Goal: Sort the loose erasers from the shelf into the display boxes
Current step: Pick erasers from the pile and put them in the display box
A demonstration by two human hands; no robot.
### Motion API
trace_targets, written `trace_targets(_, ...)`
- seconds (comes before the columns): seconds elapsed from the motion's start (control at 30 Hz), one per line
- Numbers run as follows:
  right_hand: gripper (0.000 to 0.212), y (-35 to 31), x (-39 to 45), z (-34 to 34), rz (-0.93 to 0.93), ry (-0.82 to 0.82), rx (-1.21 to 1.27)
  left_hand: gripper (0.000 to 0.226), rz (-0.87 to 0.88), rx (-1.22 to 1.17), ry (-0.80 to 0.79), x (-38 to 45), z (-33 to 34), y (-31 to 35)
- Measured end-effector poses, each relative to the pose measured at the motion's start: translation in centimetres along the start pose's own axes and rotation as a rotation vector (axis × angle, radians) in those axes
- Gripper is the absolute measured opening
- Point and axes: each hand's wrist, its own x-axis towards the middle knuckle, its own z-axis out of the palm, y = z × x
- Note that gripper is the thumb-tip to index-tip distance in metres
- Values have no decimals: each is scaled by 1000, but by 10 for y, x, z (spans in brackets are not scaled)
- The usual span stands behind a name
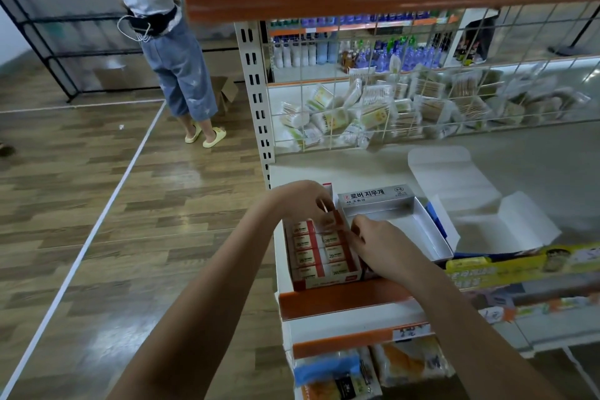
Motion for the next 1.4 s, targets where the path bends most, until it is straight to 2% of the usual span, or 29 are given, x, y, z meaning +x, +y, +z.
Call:
trace_targets(0.1, 24, 0, -1, 1, -8, 2, 12, 16, -21, -5, 82, 1, -4, -4)
trace_targets(0.27, 24, 0, 0, 1, -6, 21, 15, 23, 8, -43, 33, 1, 3, -1)
trace_targets(0.43, 20, -2, -2, 3, 11, 72, 22, 20, 33, -14, 100, -1, 9, 2)
trace_targets(0.57, 20, -4, -3, 3, 26, 67, 41, 21, 40, 99, 139, -1, 12, 10)
trace_targets(0.7, 31, 2, -2, -8, 21, -1, 61, 21, -19, 213, 154, 0, 10, 18)
trace_targets(0.8, 25, 16, -7, -30, -26, 36, 34, 16, -106, 293, 283, 3, 3, 38)
trace_targets(0.9, 12, 41, -19, -61, -81, 166, -20, 20, -56, 287, 432, 13, -5, 75)
trace_targets(0.97, 11, 65, -30, -80, -93, 239, -28, 24, 17, 278, 460, 25, -6, 106)
trace_targets(1.13, 28, 150, -66, -121, -13, 373, -131, 28, 249, 342, 489, 68, 26, 203)
trace_targets(1.4, 40, 310, -142, -180, 198, 511, -166, 33, 396, 316, 510, 145, 78, 381)
